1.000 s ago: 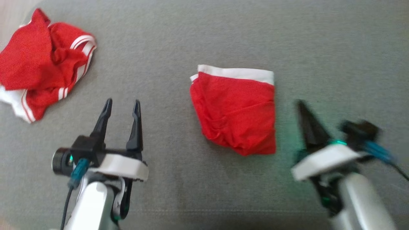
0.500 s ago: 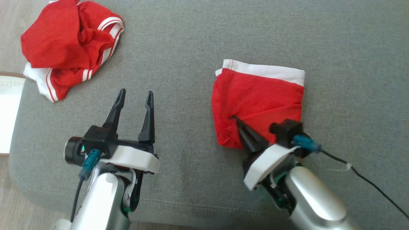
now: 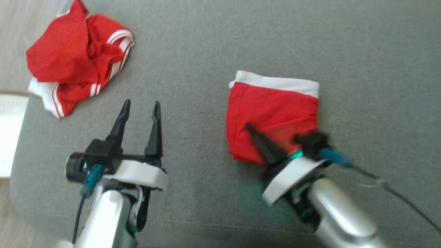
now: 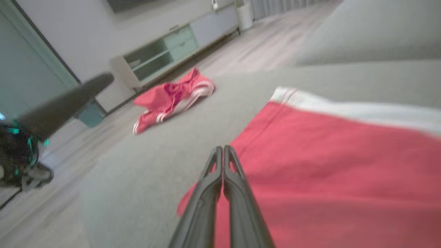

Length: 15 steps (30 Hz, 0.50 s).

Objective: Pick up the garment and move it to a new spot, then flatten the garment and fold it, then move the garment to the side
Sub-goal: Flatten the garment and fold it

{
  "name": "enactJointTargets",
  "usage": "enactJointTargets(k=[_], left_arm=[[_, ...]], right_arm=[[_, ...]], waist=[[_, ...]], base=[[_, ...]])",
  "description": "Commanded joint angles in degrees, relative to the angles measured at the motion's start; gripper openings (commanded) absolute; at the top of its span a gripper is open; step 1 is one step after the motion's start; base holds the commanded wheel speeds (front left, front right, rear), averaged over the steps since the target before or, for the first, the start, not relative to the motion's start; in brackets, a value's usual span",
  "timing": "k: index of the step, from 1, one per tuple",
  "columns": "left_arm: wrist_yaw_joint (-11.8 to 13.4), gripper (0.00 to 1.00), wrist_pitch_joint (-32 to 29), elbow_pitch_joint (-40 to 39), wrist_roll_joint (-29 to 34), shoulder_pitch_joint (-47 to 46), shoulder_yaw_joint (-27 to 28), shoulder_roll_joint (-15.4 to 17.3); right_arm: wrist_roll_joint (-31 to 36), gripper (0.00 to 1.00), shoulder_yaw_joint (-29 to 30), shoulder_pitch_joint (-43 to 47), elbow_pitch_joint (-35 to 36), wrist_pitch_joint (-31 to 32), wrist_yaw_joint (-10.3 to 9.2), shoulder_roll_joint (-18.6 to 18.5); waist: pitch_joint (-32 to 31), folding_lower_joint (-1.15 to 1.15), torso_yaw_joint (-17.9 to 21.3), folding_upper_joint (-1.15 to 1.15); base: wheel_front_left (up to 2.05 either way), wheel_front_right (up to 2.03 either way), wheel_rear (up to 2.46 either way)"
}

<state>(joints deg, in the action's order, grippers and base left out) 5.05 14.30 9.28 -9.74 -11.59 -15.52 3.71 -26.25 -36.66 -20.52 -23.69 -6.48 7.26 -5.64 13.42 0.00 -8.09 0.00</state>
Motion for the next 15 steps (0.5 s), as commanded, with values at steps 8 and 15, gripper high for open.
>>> enactJointTargets(k=[8, 15], left_arm=[[0.9, 1.0, 0.7, -2.2, -0.5, 4.8, 5.0, 3.4], [1.4, 1.0, 0.2, -3.1, -1.0, 7.3, 5.9, 4.9]], right_arm=[[4.8, 1.0, 22.3, 8.7, 11.9, -2.6, 0.23, -4.1], [9.2, 1.0, 34.2, 17.2, 20.4, 2.3, 0.23, -3.1]], waist=[[-6.3, 0.0, 5.4, 0.0], [-8.9, 0.0, 7.8, 0.0]], base=[[0.0, 0.0, 0.0], [0.0, 0.0, 0.0]])
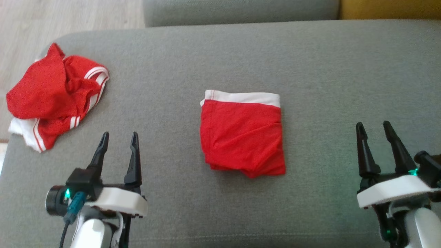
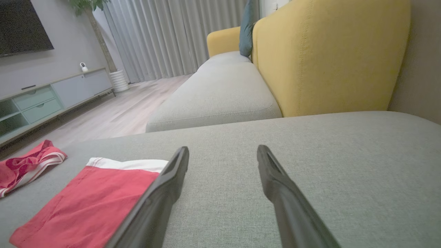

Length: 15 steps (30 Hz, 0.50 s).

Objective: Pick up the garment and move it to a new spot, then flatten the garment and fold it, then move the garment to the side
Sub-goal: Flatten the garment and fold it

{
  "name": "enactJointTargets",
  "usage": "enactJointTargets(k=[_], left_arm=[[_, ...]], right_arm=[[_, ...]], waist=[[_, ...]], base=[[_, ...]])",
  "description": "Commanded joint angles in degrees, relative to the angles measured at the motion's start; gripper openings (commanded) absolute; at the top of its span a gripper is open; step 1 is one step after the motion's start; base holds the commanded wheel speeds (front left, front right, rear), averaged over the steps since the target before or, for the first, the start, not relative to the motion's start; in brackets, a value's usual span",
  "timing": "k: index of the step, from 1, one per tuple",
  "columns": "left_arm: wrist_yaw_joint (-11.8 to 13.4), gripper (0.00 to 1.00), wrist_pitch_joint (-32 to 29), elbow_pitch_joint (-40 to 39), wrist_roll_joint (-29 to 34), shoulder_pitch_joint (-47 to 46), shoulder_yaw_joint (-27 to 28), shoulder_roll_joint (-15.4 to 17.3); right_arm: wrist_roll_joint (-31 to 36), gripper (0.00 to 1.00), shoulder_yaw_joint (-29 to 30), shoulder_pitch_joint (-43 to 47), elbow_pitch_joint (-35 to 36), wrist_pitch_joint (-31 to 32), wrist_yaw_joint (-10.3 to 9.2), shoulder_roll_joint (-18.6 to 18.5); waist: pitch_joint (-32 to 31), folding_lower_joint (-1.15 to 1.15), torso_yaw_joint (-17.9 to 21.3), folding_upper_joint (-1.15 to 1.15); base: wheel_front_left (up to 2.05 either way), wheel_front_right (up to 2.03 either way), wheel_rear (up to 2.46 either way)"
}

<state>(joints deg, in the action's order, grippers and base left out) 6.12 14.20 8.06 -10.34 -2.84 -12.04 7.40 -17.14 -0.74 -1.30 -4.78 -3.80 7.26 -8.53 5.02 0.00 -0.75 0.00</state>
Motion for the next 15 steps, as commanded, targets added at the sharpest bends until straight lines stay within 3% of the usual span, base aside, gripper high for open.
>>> enactJointTargets(k=[1, 15], left_arm=[[0.4, 1.0, 0.2, -2.1, -0.4, -1.1, 2.5, 1.4], [1.8, 1.0, -2.4, -5.0, -1.2, 5.2, 2.5, 2.5]], right_arm=[[0.3, 1.0, -1.1, -1.2, 2.7, 0.3, 0.23, 0.3], [2.7, 1.0, -0.6, 7.1, 10.3, 6.0, 0.23, 3.5]], waist=[[-0.8, 0.0, 0.7, 0.0], [-5.8, 0.0, 2.4, 0.0]], base=[[0.0, 0.0, 0.0], [0.0, 0.0, 0.0]])
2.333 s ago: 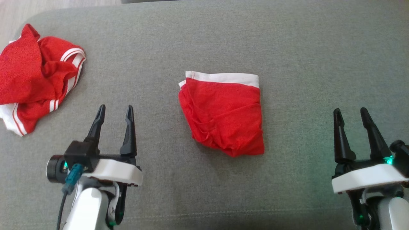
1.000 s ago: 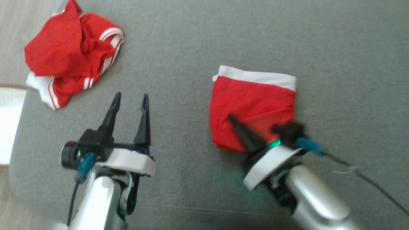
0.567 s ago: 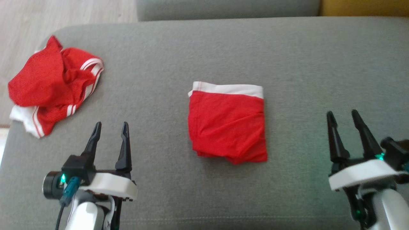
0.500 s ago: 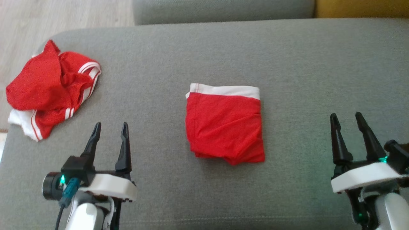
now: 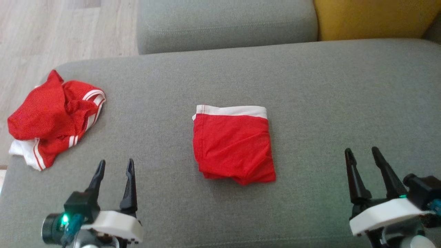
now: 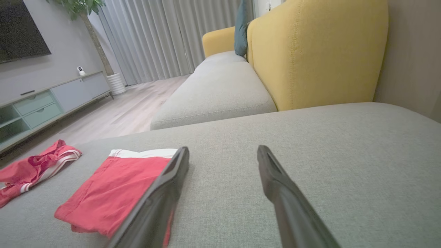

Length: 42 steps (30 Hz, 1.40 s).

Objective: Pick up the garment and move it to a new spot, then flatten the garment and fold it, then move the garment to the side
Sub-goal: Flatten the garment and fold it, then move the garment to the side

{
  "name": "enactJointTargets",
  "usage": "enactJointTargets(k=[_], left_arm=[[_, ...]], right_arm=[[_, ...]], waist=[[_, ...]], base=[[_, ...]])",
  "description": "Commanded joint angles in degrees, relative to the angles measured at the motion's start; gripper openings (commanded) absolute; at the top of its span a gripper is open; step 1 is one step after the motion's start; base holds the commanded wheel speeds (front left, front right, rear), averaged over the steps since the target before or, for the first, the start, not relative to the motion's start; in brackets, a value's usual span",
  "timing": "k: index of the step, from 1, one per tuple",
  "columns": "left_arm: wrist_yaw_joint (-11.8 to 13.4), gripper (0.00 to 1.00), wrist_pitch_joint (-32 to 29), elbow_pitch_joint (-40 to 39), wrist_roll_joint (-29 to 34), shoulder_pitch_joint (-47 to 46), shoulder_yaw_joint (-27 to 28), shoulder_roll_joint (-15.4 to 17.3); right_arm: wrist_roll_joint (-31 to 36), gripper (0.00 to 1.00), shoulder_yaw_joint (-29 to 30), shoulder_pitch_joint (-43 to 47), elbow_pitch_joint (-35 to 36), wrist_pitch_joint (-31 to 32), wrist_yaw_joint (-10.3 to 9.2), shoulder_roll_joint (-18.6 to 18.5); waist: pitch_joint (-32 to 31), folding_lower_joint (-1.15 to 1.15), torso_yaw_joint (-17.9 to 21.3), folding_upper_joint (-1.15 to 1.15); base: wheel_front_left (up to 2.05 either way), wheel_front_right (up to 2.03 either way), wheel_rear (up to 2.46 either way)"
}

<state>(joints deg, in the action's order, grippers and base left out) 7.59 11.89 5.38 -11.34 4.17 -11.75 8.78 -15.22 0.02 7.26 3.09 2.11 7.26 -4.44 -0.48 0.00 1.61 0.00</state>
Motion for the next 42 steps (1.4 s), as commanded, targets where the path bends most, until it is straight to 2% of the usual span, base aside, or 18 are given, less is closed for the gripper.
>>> enactJointTargets(k=[1, 6, 31, 36, 42], left_arm=[[0.5, 1.0, -0.2, -2.4, -0.2, -1.5, 2.2, 1.2], [0.9, 1.0, -0.6, -2.8, -0.2, -0.3, 2.2, 1.6], [1.5, 1.0, 0.1, -2.9, -0.3, -1.3, 1.0, 2.3], [1.5, 1.0, 0.5, -4.1, 0.1, -3.1, 0.2, 2.1], [1.0, 1.0, 1.5, -4.9, 0.6, -8.4, -0.8, 1.1]], right_arm=[[1.3, 1.0, -1.3, -1.1, 2.8, 0.6, 0.23, -0.5], [3.8, 1.0, -0.7, 0.3, 4.6, 2.0, 0.23, -0.2], [4.9, 1.0, -0.1, 0.5, 5.3, 3.5, 0.23, 0.5], [5.2, 1.0, -0.1, -0.9, 4.6, 3.9, 0.23, -0.1], [4.6, 1.0, -1.5, -7.4, -0.9, 3.7, 0.23, -1.0]], waist=[[-0.5, 0.0, 0.0, 0.0], [-1.3, 0.0, -0.4, 0.0], [-1.1, 0.0, -1.2, 0.0], [0.7, 0.0, -2.3, 0.0], [7.0, 0.0, -5.0, 0.0]], base=[[0.0, 0.0, 0.0], [0.0, 0.0, 0.0], [0.0, 0.0, 0.0], [0.0, 0.0, 0.0], [0.0, 0.0, 0.0]])
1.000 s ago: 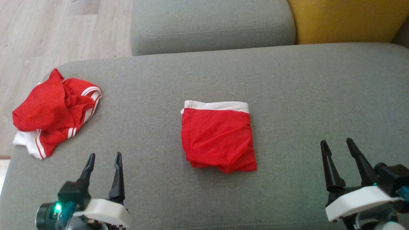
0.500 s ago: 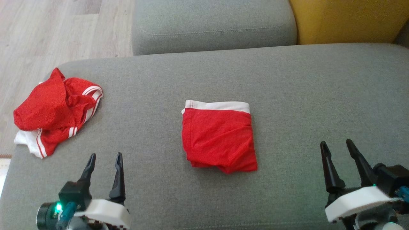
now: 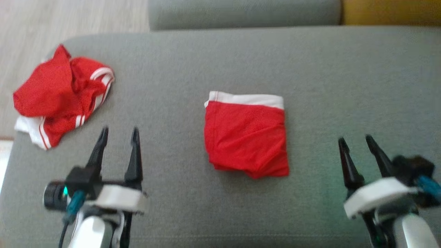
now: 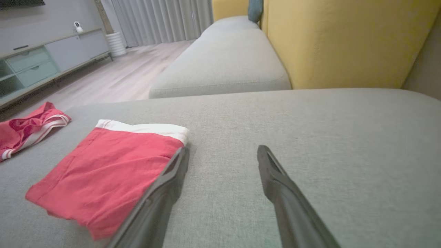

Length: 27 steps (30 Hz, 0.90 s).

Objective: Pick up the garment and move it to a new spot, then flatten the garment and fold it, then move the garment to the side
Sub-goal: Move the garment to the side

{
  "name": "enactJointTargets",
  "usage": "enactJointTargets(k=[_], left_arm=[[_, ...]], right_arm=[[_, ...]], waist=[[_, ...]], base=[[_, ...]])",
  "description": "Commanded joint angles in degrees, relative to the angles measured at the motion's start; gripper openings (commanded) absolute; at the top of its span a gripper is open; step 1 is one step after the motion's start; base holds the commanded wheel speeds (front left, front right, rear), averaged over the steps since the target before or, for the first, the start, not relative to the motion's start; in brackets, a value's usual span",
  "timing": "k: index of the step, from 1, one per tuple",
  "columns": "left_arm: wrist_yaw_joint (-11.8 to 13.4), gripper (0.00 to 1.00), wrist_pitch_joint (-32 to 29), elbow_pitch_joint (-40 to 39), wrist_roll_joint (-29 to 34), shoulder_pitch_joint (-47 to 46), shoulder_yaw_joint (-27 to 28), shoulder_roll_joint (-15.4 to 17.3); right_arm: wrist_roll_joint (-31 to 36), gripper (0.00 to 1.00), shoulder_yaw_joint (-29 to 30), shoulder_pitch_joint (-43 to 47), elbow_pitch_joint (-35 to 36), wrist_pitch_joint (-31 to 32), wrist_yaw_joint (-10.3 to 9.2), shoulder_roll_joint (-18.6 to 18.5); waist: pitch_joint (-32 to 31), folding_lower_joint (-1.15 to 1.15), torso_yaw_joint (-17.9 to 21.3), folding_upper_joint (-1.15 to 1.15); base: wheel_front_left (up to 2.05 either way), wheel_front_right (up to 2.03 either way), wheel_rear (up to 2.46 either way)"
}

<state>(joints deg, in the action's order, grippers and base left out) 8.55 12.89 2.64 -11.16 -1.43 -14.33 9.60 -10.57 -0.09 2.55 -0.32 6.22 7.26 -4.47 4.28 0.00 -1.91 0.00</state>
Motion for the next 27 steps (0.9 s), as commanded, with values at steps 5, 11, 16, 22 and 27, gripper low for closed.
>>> enactJointTargets(k=[5, 11, 16, 22, 27], left_arm=[[-0.7, 1.0, 1.4, -1.8, 1.3, -7.7, 0.6, -0.8], [-1.0, 1.0, 2.0, -1.2, 2.1, -10.8, 0.0, -1.9], [-1.3, 1.0, 2.1, -2.2, 2.9, -11.5, 0.3, -2.7], [-1.5, 1.0, 2.1, -3.0, 3.6, -10.7, 1.3, -3.1], [-1.6, 1.0, 2.1, -4.1, 4.5, -9.8, 2.2, -2.9]], right_arm=[[-0.3, 1.0, -5.2, -9.9, -5.3, -0.6, 0.23, -1.3], [-0.9, 1.0, -9.9, -15.9, -17.3, 0.2, 0.23, -0.1], [-1.4, 1.0, -10.5, -17.7, -23.5, 1.8, 0.23, 0.7], [-1.7, 0.0, -10.9, -18.4, -25.0, 1.7, 0.23, 1.1], [-0.6, 0.0, -13.7, -19.2, -23.7, 0.7, 0.23, 1.1]], waist=[[7.2, 0.0, -3.9, 0.0], [10.1, 0.0, -5.9, 0.0], [10.5, 0.0, -6.8, 0.0], [10.3, 0.0, -6.3, 0.0], [11.4, 0.0, -1.8, 0.0]], base=[[0.0, 0.0, 0.0], [0.0, 0.0, 0.0], [0.0, 0.0, 0.0], [0.0, 0.0, 0.0], [0.0, 0.0, 0.0]])
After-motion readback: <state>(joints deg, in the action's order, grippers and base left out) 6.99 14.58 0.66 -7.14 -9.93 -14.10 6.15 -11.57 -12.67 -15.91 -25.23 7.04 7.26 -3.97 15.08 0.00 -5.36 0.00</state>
